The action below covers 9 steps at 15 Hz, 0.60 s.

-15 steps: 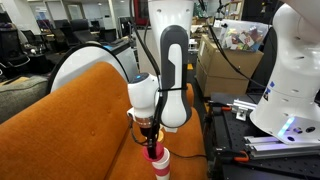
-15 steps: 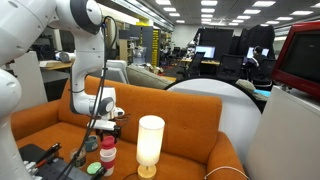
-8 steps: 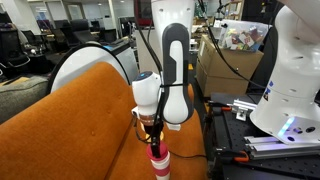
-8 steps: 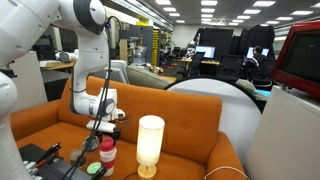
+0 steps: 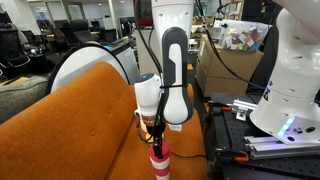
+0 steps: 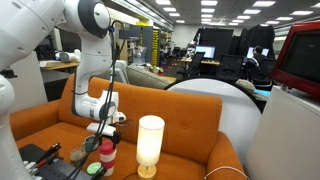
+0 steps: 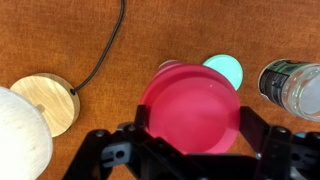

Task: Put the pink lid on top of the white cup

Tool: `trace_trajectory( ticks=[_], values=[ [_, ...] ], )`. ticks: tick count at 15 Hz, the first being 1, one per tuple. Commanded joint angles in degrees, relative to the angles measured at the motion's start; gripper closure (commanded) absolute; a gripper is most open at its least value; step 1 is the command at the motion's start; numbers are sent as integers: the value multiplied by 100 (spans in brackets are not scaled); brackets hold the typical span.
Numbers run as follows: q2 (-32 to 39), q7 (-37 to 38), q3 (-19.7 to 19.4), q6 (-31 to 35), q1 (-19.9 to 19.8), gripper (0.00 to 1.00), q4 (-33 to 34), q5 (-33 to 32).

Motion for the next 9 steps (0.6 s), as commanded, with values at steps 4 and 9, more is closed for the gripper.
trace_trajectory(
  ticks=[4, 9],
  values=[
    [332, -206, 167, -167, -205, 35, 333, 127],
    [537, -186, 144, -214, -169, 35, 518, 130]
  ],
)
